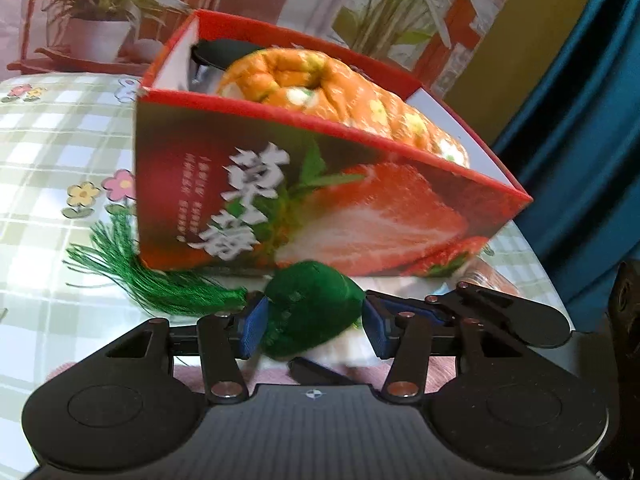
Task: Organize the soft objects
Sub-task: 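Grasp the green pouch with the left tool while the right tool closes on it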
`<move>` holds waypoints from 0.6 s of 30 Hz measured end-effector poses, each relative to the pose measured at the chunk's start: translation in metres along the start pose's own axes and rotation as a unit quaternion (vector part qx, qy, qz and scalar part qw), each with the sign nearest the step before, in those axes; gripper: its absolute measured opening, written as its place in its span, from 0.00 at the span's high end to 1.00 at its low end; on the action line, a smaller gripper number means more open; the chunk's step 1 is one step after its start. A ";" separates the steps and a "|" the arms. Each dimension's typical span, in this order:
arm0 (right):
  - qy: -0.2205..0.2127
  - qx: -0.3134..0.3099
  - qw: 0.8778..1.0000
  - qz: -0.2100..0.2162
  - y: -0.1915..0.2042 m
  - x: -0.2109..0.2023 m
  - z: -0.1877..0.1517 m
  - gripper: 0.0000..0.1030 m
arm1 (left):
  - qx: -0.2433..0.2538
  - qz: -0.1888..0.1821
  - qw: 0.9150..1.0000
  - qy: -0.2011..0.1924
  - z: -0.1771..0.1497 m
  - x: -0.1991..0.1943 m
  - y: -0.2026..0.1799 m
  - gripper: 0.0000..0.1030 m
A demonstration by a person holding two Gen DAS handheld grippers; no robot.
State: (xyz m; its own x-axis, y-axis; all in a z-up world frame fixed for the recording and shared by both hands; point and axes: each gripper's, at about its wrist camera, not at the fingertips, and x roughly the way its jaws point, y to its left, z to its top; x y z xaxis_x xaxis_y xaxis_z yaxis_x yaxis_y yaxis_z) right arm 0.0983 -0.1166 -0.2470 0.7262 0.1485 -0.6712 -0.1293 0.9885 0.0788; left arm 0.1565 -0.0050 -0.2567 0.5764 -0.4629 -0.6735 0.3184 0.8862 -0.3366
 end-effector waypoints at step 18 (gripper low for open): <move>-0.037 0.024 0.999 0.014 0.001 0.001 0.016 0.59 | 0.012 -0.016 0.999 -0.049 0.019 -0.016 -0.006 0.46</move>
State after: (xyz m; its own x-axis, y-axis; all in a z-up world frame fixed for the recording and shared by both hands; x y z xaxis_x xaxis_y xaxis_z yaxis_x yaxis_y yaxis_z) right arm 0.1094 -0.1152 -0.2357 0.7708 0.1760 -0.6123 -0.1188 0.9839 0.1332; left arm 0.1599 -0.0028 -0.2312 0.6367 -0.4920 -0.5938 0.3547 0.8706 -0.3410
